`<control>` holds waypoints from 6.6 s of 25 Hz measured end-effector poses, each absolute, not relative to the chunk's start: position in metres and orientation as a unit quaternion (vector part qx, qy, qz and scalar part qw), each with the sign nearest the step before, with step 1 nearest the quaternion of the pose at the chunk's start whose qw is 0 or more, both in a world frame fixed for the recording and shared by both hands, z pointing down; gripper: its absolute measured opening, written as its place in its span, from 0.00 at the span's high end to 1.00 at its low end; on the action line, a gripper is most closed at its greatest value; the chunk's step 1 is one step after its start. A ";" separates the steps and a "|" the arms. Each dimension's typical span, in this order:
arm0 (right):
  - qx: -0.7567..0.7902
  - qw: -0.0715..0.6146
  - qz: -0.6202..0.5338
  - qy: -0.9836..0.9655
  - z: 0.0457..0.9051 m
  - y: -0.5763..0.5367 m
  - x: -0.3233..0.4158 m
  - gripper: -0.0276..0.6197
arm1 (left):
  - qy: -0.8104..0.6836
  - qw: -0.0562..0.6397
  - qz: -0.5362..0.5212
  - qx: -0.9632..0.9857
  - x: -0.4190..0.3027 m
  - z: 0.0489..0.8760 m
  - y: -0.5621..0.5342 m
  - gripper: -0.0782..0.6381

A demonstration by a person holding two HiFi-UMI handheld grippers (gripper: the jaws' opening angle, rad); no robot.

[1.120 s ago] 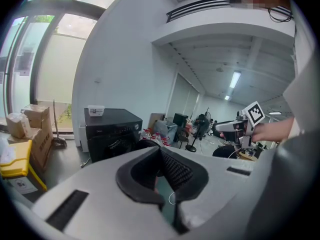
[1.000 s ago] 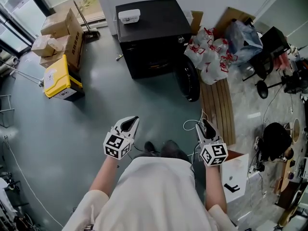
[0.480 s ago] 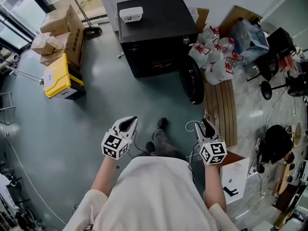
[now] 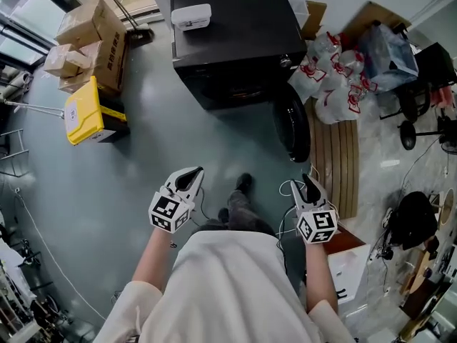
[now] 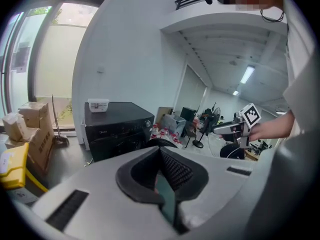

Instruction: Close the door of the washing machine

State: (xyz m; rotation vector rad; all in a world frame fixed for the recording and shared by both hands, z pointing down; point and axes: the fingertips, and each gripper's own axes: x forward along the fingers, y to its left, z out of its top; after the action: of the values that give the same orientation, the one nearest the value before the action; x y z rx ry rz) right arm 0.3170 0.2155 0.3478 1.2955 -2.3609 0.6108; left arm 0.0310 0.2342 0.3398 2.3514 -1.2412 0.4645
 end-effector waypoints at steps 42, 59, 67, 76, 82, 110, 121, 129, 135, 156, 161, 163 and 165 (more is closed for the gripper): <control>0.578 0.365 0.323 -0.654 0.687 0.101 0.455 0.62 | -0.214 0.250 0.339 0.881 0.107 0.609 0.024 0.88; 0.439 0.511 0.263 -0.691 0.811 0.113 0.490 0.58 | -0.221 0.287 0.351 0.864 0.116 0.702 0.049 0.88; 0.363 0.561 0.230 -0.708 0.830 0.118 0.496 0.68 | -0.227 0.295 0.349 0.860 0.121 0.731 0.074 0.88; 0.372 0.517 0.242 -0.732 0.824 0.123 0.472 0.74 | -0.243 0.311 0.348 0.850 0.119 0.741 0.103 0.88; 0.373 0.479 0.279 -0.744 0.823 0.137 0.427 0.76 | -0.264 0.314 0.336 0.848 0.117 0.737 0.105 0.88; 0.490 0.306 0.480 -0.660 0.831 0.100 0.120 0.68 | -0.345 0.353 0.280 0.823 -0.056 0.733 0.070 0.88; 0.478 0.293 0.526 -0.639 0.822 0.043 0.035 0.65 | -0.375 0.357 0.253 0.817 -0.112 0.730 0.048 0.88; 0.441 0.280 0.516 -0.679 0.816 0.003 -0.008 0.62 | -0.399 0.376 0.232 0.804 -0.144 0.735 0.045 0.88; 0.417 0.281 0.466 -0.728 0.806 -0.034 -0.032 0.62 | -0.405 0.385 0.224 0.798 -0.160 0.741 0.049 0.88; 0.526 0.240 0.287 -0.764 0.777 -0.123 -0.046 0.62 | -0.398 0.408 0.229 0.789 -0.184 0.764 0.061 0.88; 0.527 0.235 0.281 -0.766 0.772 -0.131 -0.047 0.62 | -0.397 0.411 0.232 0.787 -0.190 0.766 0.060 0.88; 0.529 0.233 0.278 -0.768 0.773 -0.131 -0.049 0.62 | -0.397 0.413 0.232 0.786 -0.195 0.768 0.060 0.88; 0.531 0.230 0.276 -0.768 0.774 -0.131 -0.050 0.62 | -0.397 0.414 0.233 0.785 -0.199 0.771 0.061 0.88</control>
State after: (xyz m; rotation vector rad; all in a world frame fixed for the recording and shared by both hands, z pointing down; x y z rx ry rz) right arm -0.0499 -0.1306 0.7738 1.4605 -2.1117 0.7586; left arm -0.1986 0.0611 0.7713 1.9729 -0.9980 0.5853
